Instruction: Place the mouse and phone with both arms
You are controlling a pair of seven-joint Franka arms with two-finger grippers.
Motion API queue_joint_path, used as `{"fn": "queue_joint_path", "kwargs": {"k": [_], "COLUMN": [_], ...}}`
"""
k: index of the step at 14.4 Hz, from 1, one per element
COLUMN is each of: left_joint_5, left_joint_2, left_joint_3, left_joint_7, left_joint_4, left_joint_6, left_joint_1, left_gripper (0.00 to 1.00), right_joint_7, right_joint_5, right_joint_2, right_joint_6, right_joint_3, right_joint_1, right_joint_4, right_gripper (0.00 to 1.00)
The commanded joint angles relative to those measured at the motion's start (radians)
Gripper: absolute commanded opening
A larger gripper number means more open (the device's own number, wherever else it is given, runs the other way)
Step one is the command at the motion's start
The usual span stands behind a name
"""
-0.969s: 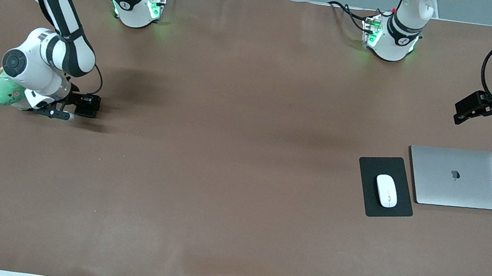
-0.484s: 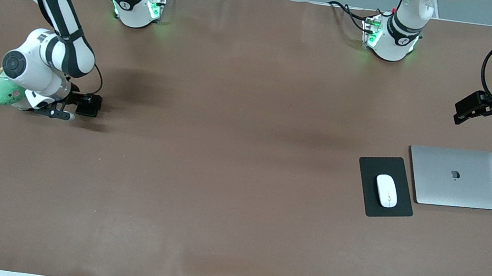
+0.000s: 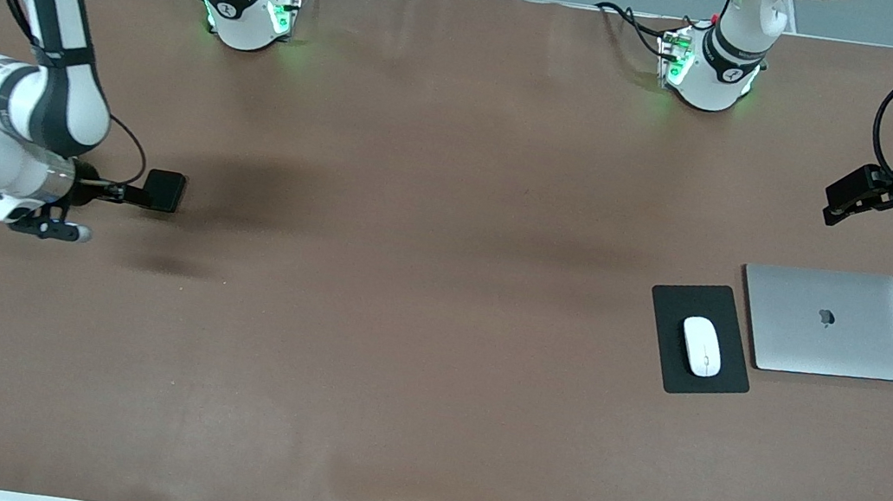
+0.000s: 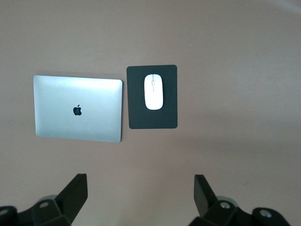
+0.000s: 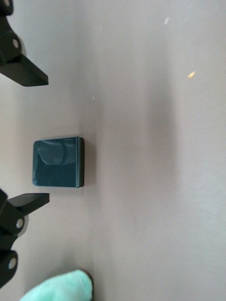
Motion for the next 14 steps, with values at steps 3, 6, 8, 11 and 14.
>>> {"fn": "queue_joint_path", "kwargs": {"k": [3, 6, 8, 11, 14], "left_joint_5": [-0.01, -0.009, -0.009, -0.01, -0.012], "left_joint_2": [-0.017, -0.016, -0.022, -0.028, -0.028], "left_joint_3": [0.001, 0.003, 0.003, 0.004, 0.004], "left_joint_7": [0.011, 0.011, 0.012, 0.011, 0.004], "left_joint_4": [-0.005, -0.005, -0.005, 0.003, 0.004], "left_joint_6": [-0.016, -0.016, -0.016, -0.016, -0.012], "left_joint_1": [0.002, 0.002, 0.002, 0.002, 0.002], "left_gripper": [1.0, 1.0, 1.0, 1.0, 1.0], "right_joint_7": [-0.012, -0.012, -0.015, -0.015, -0.015], "right_joint_5": [-0.004, -0.004, -0.001, 0.0, 0.006], "right_joint_2": [0.006, 0.006, 0.017, 0.018, 0.012], "right_joint_6": [-0.204, -0.276, -0.362, -0.457, -0.537], "right_joint_3": [0.021, 0.055, 0.066, 0.069, 0.07], "right_joint_1": [-0.023, -0.032, -0.052, -0.06, -0.08], "right_joint_4": [0.226, 0.341, 0.445, 0.568, 0.676], "right_gripper": [1.0, 1.0, 1.0, 1.0, 1.0]}}
